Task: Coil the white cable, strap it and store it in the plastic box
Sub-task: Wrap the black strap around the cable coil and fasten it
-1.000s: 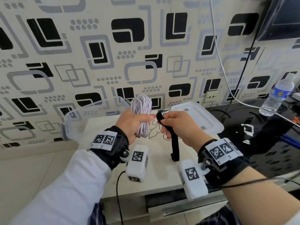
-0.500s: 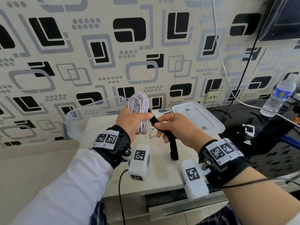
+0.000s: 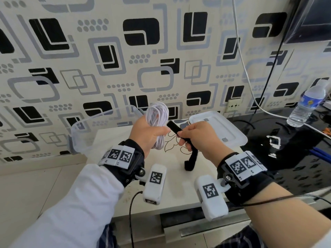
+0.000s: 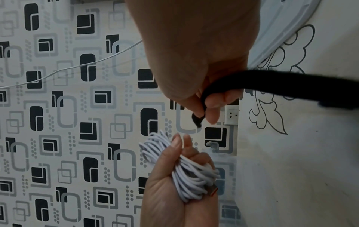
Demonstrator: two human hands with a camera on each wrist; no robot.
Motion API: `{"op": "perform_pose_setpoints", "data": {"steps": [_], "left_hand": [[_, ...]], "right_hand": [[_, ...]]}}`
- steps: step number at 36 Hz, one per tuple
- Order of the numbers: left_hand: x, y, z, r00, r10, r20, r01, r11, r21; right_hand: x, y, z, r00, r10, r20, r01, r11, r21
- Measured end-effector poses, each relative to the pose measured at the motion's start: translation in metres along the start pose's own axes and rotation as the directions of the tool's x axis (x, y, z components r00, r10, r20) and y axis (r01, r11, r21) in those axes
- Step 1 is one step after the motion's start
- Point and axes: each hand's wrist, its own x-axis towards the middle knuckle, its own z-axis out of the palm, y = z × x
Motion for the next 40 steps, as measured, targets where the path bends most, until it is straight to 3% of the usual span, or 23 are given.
{"op": "perform_pose_setpoints", "data": {"steps": [5, 8, 13, 18, 21, 26, 29, 32, 35, 37, 40], "left_hand": [[-0.011, 0.003, 0.013, 0.980, 0.075, 0.187, -0.108, 0.979, 0.176], [-0.013, 0.002, 0.017, 0.967, 0.107, 0.230, -0.172, 0.943, 0.284], [-0.012, 0.004, 0.015, 0.967, 0.114, 0.229, -0.184, 0.933, 0.311], [-0.010, 0.008, 0.010, 0.961, 0.143, 0.235, -0.213, 0.927, 0.310], [-0.009, 0.008, 0.007, 0.961, 0.147, 0.234, -0.218, 0.923, 0.316], [-0.007, 0.009, 0.002, 0.981, 0.119, 0.151, -0.154, 0.957, 0.246], [-0.003, 0.008, -0.001, 0.996, 0.078, 0.042, -0.084, 0.979, 0.184], [-0.001, 0.009, -0.003, 1.000, 0.018, 0.013, -0.019, 0.988, 0.154], [-0.003, 0.009, 0.000, 0.995, -0.048, 0.084, 0.038, 0.993, 0.112], [-0.006, 0.009, 0.003, 0.988, -0.056, 0.142, 0.036, 0.989, 0.142], [-0.009, 0.009, 0.006, 0.973, -0.082, 0.215, 0.047, 0.985, 0.165]], "right_hand": [[-0.005, -0.004, 0.010, 1.000, 0.008, 0.030, -0.007, 1.000, -0.019], [-0.002, -0.007, 0.014, 0.998, 0.043, 0.036, -0.038, 0.992, -0.119], [-0.002, 0.002, 0.012, 0.992, -0.052, 0.118, 0.047, 0.998, 0.038], [-0.004, 0.000, 0.010, 0.956, -0.033, 0.290, -0.060, 0.950, 0.306], [-0.004, -0.001, 0.010, 0.939, -0.041, 0.341, -0.080, 0.940, 0.333], [-0.003, -0.005, 0.007, 0.942, -0.067, 0.330, -0.046, 0.945, 0.325], [-0.001, -0.006, 0.004, 0.982, -0.023, 0.188, -0.043, 0.940, 0.339], [0.001, -0.004, 0.005, 0.999, 0.021, 0.028, -0.026, 0.974, 0.226], [0.001, -0.002, 0.010, 0.999, -0.036, -0.040, 0.033, 0.998, -0.060], [0.000, -0.001, 0.014, 0.994, -0.103, -0.043, 0.087, 0.955, -0.284], [-0.001, 0.003, 0.019, 0.972, -0.233, 0.016, 0.202, 0.802, -0.562]]}}
